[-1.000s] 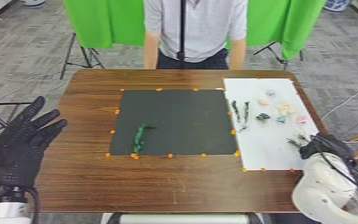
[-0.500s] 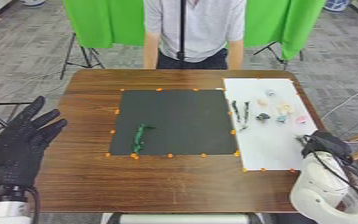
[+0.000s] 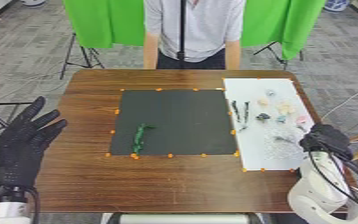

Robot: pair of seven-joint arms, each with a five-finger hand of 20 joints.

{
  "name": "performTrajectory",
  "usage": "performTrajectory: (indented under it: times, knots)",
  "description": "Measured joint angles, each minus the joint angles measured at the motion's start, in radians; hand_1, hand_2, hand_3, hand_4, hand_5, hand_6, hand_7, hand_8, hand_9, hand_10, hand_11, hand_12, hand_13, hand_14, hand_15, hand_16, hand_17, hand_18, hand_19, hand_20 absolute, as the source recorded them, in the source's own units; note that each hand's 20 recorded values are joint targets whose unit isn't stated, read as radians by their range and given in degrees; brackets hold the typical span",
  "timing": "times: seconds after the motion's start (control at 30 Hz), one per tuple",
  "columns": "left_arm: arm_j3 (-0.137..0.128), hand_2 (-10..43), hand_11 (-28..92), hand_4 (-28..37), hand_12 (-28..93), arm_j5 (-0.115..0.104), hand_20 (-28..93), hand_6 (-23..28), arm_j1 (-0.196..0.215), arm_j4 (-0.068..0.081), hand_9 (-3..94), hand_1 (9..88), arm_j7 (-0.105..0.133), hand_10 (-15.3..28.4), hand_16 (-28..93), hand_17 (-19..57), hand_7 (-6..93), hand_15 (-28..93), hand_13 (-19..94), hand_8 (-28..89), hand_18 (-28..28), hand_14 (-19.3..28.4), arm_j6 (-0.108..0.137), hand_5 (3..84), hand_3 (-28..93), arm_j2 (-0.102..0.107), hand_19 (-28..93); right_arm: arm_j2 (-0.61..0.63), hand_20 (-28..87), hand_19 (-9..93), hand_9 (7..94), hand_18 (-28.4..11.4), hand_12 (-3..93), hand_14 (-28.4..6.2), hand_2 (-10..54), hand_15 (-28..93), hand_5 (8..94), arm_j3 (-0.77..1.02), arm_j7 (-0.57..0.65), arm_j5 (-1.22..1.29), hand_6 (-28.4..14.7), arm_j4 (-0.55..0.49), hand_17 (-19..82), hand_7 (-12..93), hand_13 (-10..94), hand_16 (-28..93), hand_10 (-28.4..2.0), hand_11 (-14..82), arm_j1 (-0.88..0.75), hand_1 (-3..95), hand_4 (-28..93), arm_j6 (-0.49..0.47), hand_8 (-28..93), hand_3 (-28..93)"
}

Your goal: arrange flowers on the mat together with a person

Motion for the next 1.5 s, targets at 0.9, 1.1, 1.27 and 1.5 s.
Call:
performTrajectory:
  times: [0.9, 1.1, 1.27, 1.5]
  knots:
    - [-0.036, 8.7, 22, -26.3, 13, 0.060, 18, 5.6, -0.049, -0.014, 31.0, 21.9, -0.141, 16.2, -5, -9.7, 12.9, 49, 22, -9, 19.1, 21.7, -0.003, 30.7, 75, -0.043, 40, -0.314, 0, 93, 93.7, -22.8, 22.1, -7.0, -9.5, 63, 93.6, -0.530, -0.180, 0.059, 0.4, -0.016, 40, 18, 89, 21, -11.3, 37.6, 0.678, 51.4, -22, -0.008, 8, 64]
    - [-0.036, 8.7, 22, -26.3, 13, 0.064, 18, 5.6, -0.056, -0.016, 31.0, 22.0, -0.144, 16.2, -5, -9.7, 13.0, 49, 22, -9, 19.2, 21.7, -0.004, 30.6, 75, -0.042, 40, -0.429, 0, 93, 93.7, -23.0, 21.7, -7.2, -9.0, 64, 93.7, -0.579, -0.215, 0.096, 0.5, 0.055, 40, 18, 89, 21, -11.4, 39.9, 0.717, 50.6, -22, -0.094, 8, 64]
    - [-0.031, 8.7, 22, -26.2, 13, 0.071, 18, 5.6, -0.080, -0.015, 31.0, 21.9, -0.158, 16.2, -5, -9.7, 12.9, 49, 22, -9, 19.2, 21.8, -0.011, 30.6, 75, -0.044, 40, -0.494, 0, 93, 93.7, -23.0, 21.3, -7.4, -8.4, 64, 93.7, -0.618, -0.232, 0.114, 0.5, 0.114, 40, 19, 89, 22, -11.4, 40.3, 0.705, 49.9, -22, -0.135, 7, 65]
    - [-0.020, 8.7, 22, -26.2, 13, 0.081, 18, 5.6, -0.110, -0.013, 31.0, 21.9, -0.177, 16.2, -5, -9.8, 13.0, 49, 22, -9, 19.2, 21.7, -0.024, 30.6, 75, -0.045, 40, -0.535, 0, 93, 93.7, -23.1, 21.2, -7.6, -8.1, 64, 93.7, -0.658, -0.235, 0.122, 0.5, 0.156, 40, 19, 89, 22, -11.5, 40.8, 0.685, 49.2, -22, -0.171, 7, 66]
